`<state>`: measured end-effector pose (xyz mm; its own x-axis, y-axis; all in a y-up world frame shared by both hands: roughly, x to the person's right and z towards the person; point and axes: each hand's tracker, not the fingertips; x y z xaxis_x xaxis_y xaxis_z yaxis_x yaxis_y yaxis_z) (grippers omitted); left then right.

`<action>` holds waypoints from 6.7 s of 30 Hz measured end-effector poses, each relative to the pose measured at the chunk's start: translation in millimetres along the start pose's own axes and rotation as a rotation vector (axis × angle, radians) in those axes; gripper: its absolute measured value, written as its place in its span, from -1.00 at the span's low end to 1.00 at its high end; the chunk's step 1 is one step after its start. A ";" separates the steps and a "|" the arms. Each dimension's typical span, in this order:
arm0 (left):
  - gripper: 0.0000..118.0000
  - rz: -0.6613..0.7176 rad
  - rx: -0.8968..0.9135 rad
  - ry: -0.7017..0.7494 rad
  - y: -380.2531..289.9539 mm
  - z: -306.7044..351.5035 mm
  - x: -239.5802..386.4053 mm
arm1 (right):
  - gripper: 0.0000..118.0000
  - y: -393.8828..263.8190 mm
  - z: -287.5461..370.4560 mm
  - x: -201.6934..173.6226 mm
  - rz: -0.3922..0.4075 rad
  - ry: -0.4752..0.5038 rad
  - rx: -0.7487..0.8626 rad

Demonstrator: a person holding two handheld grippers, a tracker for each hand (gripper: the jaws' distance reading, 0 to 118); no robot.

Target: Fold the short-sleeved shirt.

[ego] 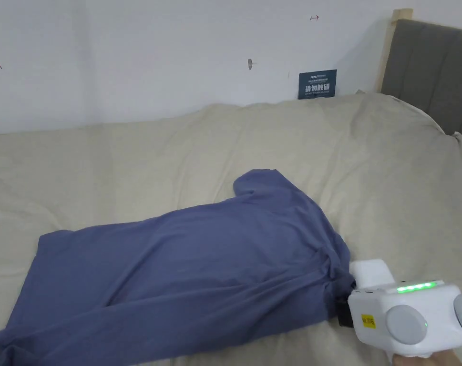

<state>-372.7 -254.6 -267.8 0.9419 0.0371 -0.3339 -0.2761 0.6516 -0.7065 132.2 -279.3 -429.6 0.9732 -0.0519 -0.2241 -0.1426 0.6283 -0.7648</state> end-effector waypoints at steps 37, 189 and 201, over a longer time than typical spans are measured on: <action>0.94 0.146 0.117 -0.197 -38.4 98.7 -40.8 | 0.63 -57.0 133.7 47.4 -0.099 0.028 0.083; 0.50 0.153 -0.193 -0.217 -43.5 12.8 -60.2 | -1.00 -72.9 84.6 -159.3 0.182 0.238 0.147; -0.83 0.299 -0.064 -0.399 -33.8 48.8 -59.3 | -1.00 -72.5 82.1 -115.3 0.029 0.215 0.125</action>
<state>-409.9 -241.8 -193.6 0.8162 0.5101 -0.2715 -0.5442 0.5208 -0.6577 45.1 -255.1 -298.7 0.9063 -0.1885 -0.3782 -0.1332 0.7220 -0.6789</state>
